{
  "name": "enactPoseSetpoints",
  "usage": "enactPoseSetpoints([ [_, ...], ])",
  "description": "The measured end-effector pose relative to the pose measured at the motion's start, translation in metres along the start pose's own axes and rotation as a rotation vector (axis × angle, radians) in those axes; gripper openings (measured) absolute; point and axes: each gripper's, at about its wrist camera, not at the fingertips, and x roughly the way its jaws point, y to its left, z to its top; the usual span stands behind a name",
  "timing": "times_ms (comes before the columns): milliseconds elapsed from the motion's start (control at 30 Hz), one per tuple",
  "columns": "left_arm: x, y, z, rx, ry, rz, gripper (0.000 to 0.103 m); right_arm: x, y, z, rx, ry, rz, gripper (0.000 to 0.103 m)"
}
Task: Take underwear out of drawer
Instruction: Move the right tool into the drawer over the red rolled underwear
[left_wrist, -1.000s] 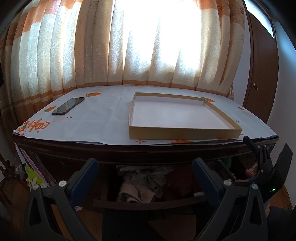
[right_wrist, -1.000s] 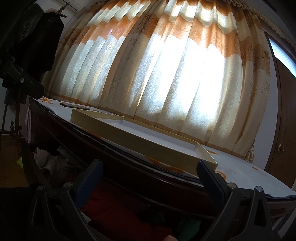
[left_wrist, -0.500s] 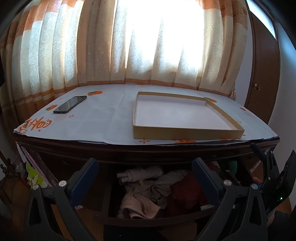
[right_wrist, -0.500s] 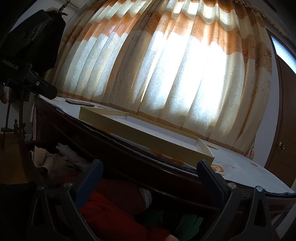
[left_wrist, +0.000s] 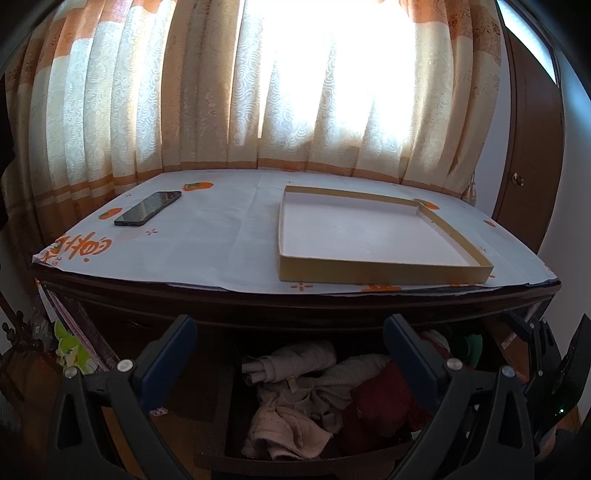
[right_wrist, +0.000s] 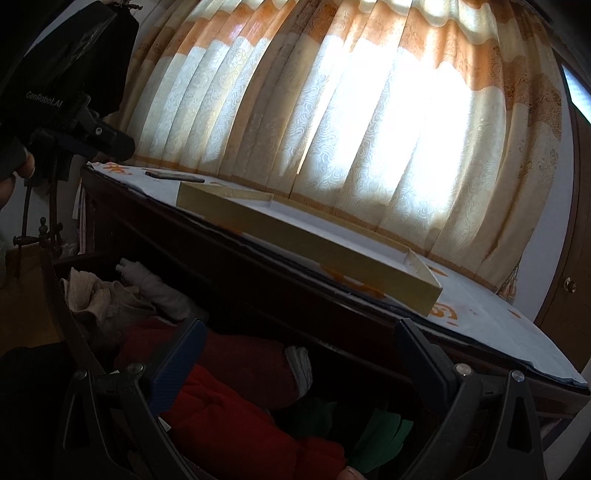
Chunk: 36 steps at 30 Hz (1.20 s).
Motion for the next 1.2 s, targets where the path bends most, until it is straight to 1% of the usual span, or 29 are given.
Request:
enactPoseSetpoints([
  [500, -0.001, 0.003, 0.001, -0.001, 0.003, -0.001, 0.103, -0.009, -0.005, -0.001, 0.057, 0.076, 0.061, 0.102],
  [833, -0.002, 0.004, 0.001, -0.001, 0.001, -0.002, 0.103, -0.011, -0.004, -0.001, 0.057, 0.103, 0.07, 0.102],
  [1200, -0.002, 0.005, 0.002, -0.001, 0.008, -0.005, 0.103, -0.005, -0.009, -0.001, 0.072, 0.157, 0.087, 0.102],
])
